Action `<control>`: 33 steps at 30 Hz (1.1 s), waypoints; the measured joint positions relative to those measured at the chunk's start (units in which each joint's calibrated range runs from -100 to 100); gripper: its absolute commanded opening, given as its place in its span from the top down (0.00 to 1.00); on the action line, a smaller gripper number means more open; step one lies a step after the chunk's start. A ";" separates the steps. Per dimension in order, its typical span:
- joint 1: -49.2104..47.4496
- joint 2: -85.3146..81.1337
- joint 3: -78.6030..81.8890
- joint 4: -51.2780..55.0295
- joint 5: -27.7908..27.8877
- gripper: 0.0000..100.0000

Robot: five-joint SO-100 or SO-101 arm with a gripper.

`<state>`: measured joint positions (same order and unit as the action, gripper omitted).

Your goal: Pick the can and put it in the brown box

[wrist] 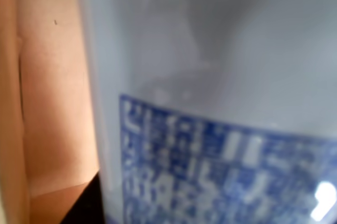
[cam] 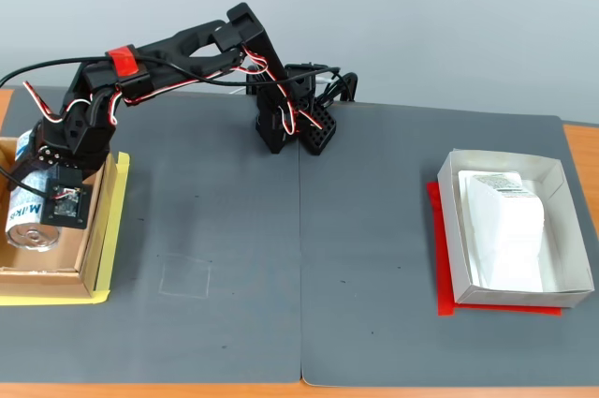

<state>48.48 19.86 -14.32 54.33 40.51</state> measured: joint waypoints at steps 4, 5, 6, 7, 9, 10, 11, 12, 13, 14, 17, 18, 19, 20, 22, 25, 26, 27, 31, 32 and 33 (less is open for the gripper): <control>-0.07 0.00 0.00 -0.61 0.00 0.89; -0.07 0.00 0.00 -0.61 0.00 0.86; -0.07 0.00 0.00 -0.61 0.00 0.82; -0.07 0.00 0.00 -0.61 0.00 0.77; -0.07 0.00 0.00 -0.61 -0.88 0.67; -0.07 0.00 0.00 -0.61 -1.81 0.64; -0.07 0.00 0.00 -0.61 -2.69 0.61; -0.07 0.00 0.00 -0.61 -3.32 0.60; -0.07 0.00 0.00 -0.61 -3.66 0.60; -0.07 0.00 -0.09 -0.61 -3.91 0.60; -0.07 0.00 -0.09 -0.61 -4.20 0.60; -0.07 0.00 -0.09 -0.61 -4.20 0.60; -0.07 0.00 -0.09 -0.61 -4.20 0.60; 0.00 0.00 -0.09 -0.61 -4.20 0.60; 0.15 0.00 -0.09 -0.61 -4.20 0.60; 0.15 0.00 -0.09 -0.61 -4.25 0.65; 0.07 0.00 -0.09 -0.61 -4.40 0.69; 0.07 0.00 -0.09 -0.61 -4.44 0.73; 0.00 0.00 -0.09 -0.61 -4.49 0.91; -0.30 -0.17 -0.09 -0.61 -4.54 0.95; -0.67 -0.59 -0.09 -0.61 -4.84 0.98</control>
<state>47.82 19.27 -14.42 53.72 35.68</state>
